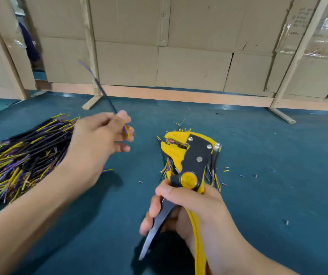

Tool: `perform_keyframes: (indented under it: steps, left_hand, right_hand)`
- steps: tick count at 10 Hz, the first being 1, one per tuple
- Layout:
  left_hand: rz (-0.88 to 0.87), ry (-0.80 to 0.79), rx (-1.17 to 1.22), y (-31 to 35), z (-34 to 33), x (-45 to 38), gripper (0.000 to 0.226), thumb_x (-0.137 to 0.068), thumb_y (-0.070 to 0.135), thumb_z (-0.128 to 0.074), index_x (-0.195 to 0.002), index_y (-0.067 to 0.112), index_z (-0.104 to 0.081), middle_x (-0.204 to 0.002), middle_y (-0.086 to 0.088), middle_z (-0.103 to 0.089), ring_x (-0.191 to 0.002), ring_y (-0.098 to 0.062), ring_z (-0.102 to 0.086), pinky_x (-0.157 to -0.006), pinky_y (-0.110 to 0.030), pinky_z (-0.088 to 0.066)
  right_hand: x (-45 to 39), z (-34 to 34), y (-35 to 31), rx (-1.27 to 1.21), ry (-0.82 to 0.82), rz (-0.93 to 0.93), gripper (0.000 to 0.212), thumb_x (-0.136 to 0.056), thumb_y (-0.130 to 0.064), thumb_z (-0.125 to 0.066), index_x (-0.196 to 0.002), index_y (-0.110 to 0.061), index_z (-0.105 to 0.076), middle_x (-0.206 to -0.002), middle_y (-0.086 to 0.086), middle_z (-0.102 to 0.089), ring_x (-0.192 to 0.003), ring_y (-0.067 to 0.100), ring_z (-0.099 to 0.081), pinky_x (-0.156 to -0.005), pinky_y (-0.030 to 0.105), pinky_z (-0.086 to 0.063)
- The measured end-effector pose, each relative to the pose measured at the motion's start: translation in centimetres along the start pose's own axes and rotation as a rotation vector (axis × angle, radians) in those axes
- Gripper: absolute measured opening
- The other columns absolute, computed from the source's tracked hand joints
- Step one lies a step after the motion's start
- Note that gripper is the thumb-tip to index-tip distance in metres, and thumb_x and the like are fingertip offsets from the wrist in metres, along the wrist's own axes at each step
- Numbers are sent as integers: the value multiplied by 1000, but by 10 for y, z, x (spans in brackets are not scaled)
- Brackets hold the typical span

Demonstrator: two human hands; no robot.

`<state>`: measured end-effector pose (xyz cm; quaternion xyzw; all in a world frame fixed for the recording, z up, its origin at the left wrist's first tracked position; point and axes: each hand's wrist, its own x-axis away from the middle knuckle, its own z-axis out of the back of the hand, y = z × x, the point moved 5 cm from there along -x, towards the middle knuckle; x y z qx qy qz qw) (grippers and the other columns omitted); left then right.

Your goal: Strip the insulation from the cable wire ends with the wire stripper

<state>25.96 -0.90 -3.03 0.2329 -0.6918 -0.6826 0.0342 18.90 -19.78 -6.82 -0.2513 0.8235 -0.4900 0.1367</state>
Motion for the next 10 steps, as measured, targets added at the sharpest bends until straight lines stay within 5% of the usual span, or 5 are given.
perform_keyframes:
  steps: [2,6,8,9,10]
  left_hand:
    - [-56,-230,-424,-39,-36,15,13,-95,29,-68,-103,20,-73,-63,6,-71,-57,-21,-62,-55,-27,-49]
    - [-95,-455,-542,-47,-48,27,24,-102,23,-57,-118,33,-71,-79,26,-71,-72,13,-58,-73,-11,-43]
    - [-188,-201,-723,-41,-39,28,37,-98,1,-47,-114,21,-73,-101,16,-73,-94,-7,-64,-72,-11,-39]
    - [-175,-149,-756,-46,-37,27,39,-96,-2,-44,-118,17,-70,-112,2,-73,-104,-18,-63,-78,-16,-38]
    - [-113,-132,-766,-48,-37,26,39,-95,-3,-43,-119,16,-68,-112,1,-71,-106,-19,-60,-83,-19,-39]
  right_hand:
    - [-5,15,-7,9,28,-136,42,-64,-16,-75,-100,-2,-57,-86,23,-66,-61,39,-64,-59,47,-56]
    - [-4,46,-43,721,270,137,27,-66,-37,-73,-89,-23,-72,-64,3,-56,-56,13,-50,-52,21,-40]
    - [5,38,-30,1521,356,200,39,-74,-54,-63,-105,-35,-49,-101,-19,-44,-97,0,-48,-74,16,-40]
    - [8,30,-21,1670,328,176,46,-85,-60,-60,-123,-37,-50,-120,-19,-32,-118,3,-33,-97,18,-32]
    - [13,21,-66,1407,408,502,27,-88,-43,-72,-113,-35,-69,-119,-20,-59,-113,-2,-52,-103,21,-39]
